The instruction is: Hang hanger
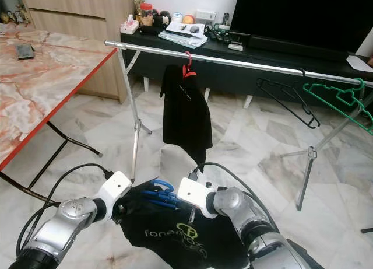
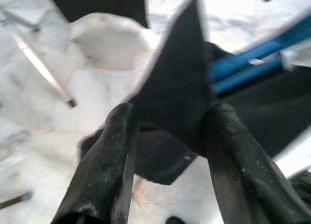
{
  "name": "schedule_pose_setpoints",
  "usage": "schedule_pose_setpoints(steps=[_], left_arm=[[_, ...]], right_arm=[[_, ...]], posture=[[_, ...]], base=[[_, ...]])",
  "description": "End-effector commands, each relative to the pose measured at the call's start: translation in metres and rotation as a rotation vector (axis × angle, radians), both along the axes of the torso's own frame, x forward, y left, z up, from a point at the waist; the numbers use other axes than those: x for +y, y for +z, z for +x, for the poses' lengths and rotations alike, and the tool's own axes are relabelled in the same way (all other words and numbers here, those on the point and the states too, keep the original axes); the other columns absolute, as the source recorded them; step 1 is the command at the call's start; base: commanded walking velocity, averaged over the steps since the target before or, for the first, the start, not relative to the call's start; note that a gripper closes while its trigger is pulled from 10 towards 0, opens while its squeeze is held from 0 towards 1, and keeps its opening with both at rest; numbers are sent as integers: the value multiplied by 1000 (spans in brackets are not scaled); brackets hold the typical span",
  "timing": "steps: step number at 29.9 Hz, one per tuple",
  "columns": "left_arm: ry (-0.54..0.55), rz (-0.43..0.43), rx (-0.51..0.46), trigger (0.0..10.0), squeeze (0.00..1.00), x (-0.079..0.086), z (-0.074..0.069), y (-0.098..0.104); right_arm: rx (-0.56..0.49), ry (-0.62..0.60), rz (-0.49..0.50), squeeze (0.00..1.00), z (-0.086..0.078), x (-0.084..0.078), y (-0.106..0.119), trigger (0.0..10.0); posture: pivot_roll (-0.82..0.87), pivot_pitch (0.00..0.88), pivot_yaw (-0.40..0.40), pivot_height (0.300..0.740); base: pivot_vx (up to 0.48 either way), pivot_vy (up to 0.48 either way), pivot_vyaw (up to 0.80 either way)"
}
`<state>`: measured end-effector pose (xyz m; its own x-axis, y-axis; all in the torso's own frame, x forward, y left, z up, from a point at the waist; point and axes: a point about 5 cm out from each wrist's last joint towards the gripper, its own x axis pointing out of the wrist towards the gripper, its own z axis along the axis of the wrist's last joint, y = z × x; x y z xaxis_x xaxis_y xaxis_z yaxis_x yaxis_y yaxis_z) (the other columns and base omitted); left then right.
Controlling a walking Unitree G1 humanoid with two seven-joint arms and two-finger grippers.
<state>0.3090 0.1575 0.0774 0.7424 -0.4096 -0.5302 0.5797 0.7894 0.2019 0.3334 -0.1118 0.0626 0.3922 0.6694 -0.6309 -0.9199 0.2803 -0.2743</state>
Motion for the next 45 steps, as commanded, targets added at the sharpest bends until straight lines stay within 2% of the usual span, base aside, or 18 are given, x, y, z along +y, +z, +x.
schedule_pose_setpoints(steps=[1, 5, 11, 12, 13, 14, 15, 22, 28, 33, 36, 41, 42, 45], left_arm=[[33, 29, 3, 10000, 0, 1, 3, 0], [111, 50, -4, 10000, 0, 4, 7, 3], [136, 84, 12, 10000, 0, 6, 9, 1], [125, 87, 32, 9255, 0, 5, 7, -1], [120, 89, 40, 4980, 0, 5, 6, -2], [118, 91, 45, 4980, 0, 5, 5, -3], [116, 89, 51, 0, 0, 5, 5, -4], [103, 70, 66, 0, 0, 2, 3, -6], [106, 57, 31, 0, 0, 1, 6, -3], [206, 16, -5, 0, 0, 9, 10, -1], [247, 26, -9, 0, 0, 15, 11, -3], [424, 43, -10, 0, 0, 40, 10, -14], [424, 43, -10, 0, 0, 40, 10, -14], [529, 27, -2, 0, 0, 54, 7, -20]], right_arm=[[-25, 3, 24, 0, 5, 0, 9, 10000], [-20, 6, 25, 0, 5, 0, 9, 10000], [-13, 17, 31, 0, 5, -1, 10, 10000], [-14, 15, 32, 0, 5, -2, 11, 10000], [-16, 14, 32, 0, 6, -2, 11, 10000], [-17, 13, 32, 0, 6, -2, 12, 10000], [-19, 10, 31, 0, 6, -2, 12, 10000], [-26, 3, 34, 0, 8, -2, 14, 10000], [-27, 7, 35, 0, 8, -2, 15, 10000], [-30, 8, 29, 0, 9, -5, 16, 10000], [-33, 8, 24, 0, 9, -7, 16, 10000], [-42, 28, 32, 0, 10, -14, 21, 10000], [-42, 28, 32, 0, 10, -14, 21, 10000], [-13, 75, 24, 0, 6, -21, 21, 10000]], posture=[[184, 86, -134, 740], [183, 85, -135, 740], [179, 81, -134, 740], [180, 81, -134, 740], [180, 81, -134, 740], [180, 80, -134, 740], [180, 80, -134, 740], [183, 78, -135, 740], [181, 79, -135, 740], [175, 80, -137, 740], [172, 81, -137, 740], [168, 82, -137, 740], [168, 82, -137, 740], [160, 81, -138, 740]], base=[[0, 0, 0], [0, 0, 0], [0, 0, 0], [0, 0, 0], [0, 0, 0], [0, 0, 0], [0, 0, 0], [0, 0, 0], [0, 0, 0], [0, 0, 0], [0, 0, 0], [0, 0, 0], [0, 0, 0], [0, 0, 0]])
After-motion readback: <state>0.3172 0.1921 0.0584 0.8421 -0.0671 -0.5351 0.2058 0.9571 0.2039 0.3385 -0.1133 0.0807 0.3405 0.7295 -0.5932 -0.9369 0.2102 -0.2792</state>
